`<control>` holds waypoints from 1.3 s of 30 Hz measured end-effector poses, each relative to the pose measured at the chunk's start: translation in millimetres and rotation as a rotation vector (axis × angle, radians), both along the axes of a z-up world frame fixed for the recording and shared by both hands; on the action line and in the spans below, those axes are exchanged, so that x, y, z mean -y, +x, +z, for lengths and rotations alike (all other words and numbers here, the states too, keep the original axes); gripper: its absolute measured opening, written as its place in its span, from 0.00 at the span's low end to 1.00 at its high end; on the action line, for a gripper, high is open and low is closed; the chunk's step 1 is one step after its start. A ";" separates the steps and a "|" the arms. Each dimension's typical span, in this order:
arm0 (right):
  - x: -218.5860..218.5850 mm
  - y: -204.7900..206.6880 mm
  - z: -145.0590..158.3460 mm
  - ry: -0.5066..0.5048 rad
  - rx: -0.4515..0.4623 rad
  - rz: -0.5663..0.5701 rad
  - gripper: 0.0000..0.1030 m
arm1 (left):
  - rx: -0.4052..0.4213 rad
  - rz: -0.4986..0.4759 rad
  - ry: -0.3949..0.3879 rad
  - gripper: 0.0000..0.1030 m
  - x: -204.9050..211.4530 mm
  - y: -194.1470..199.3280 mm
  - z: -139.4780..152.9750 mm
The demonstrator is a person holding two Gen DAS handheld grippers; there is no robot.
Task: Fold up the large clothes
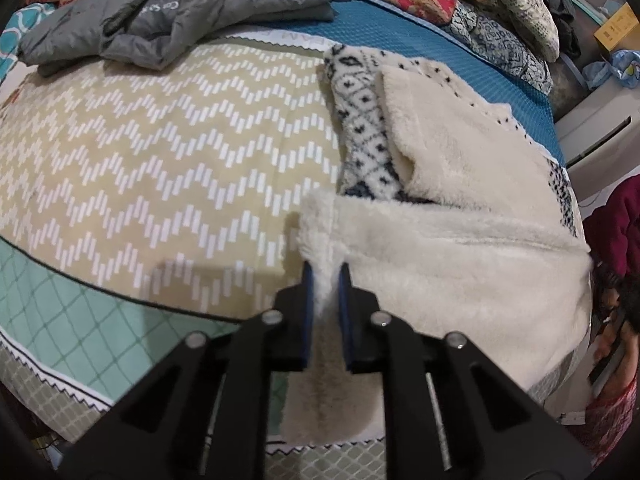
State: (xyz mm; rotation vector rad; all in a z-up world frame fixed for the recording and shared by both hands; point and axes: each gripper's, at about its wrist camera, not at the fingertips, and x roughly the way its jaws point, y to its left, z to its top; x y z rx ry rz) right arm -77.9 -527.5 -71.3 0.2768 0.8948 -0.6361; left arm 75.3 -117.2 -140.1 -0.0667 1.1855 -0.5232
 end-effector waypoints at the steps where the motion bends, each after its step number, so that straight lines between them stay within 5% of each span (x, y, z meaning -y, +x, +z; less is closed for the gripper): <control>1: 12.7 -3.5 4.0 -0.017 0.006 -0.045 0.08 | -0.001 0.002 0.008 0.11 0.2 1.1 -1.6; 6: 10.2 -9.6 20.4 0.053 0.041 0.077 0.11 | -0.014 0.009 -0.023 0.11 -1.9 2.3 0.7; 8: -7.9 -12.0 26.4 0.027 0.030 0.163 0.24 | -0.019 0.000 -0.036 0.17 -2.6 2.0 2.0; 10: -21.7 -18.7 24.4 0.017 0.045 0.208 0.61 | -0.028 -0.001 -0.050 0.34 -4.9 0.6 2.8; 12: -26.3 -31.8 14.9 0.099 0.079 0.225 0.66 | -0.024 -0.005 -0.074 0.35 -9.0 -4.3 7.3; 14: -26.4 -47.1 5.5 0.162 0.118 0.225 0.66 | -0.002 -0.012 -0.099 0.37 -14.7 -11.5 12.9; 16: -26.0 -52.9 -4.6 0.188 0.119 0.225 0.66 | 0.030 -0.020 -0.074 0.54 -14.1 -17.9 12.4; 17: -23.6 -52.0 -16.0 0.228 0.085 0.218 0.60 | 0.032 -0.030 -0.053 0.54 -10.8 -19.1 9.7; 18: -24.9 -52.7 -19.5 0.274 0.079 0.226 0.09 | 0.032 -0.048 -0.029 0.39 -5.7 -21.5 5.4; 19: -23.9 -56.5 -20.7 0.347 0.099 0.231 0.03 | 0.020 -0.069 -0.021 0.04 -1.7 -23.5 2.2; 23: -30.5 -102.0 14.3 0.371 0.224 0.174 0.03 | -0.008 -0.043 -0.100 0.04 -18.7 -28.8 19.5; 27: -32.6 -134.3 12.7 0.377 0.174 0.131 0.03 | -0.049 -0.056 -0.116 0.04 -29.2 -30.4 28.7; 30: -24.1 -118.1 -18.5 0.380 0.123 0.083 0.07 | -0.020 -0.065 -0.005 0.06 -7.5 -18.3 12.1; 33: -15.0 -97.0 -46.0 0.340 0.090 0.058 0.31 | -0.003 -0.079 0.119 0.13 17.1 -10.2 -15.3; 35: -1.3 -117.6 -38.0 0.427 0.234 -0.016 0.34 | 0.011 -0.056 0.093 0.14 14.8 -16.2 -10.6; 39: -0.5 -155.4 5.5 0.276 0.367 -0.089 0.42 | 0.081 -0.093 0.094 0.20 12.0 -28.5 4.6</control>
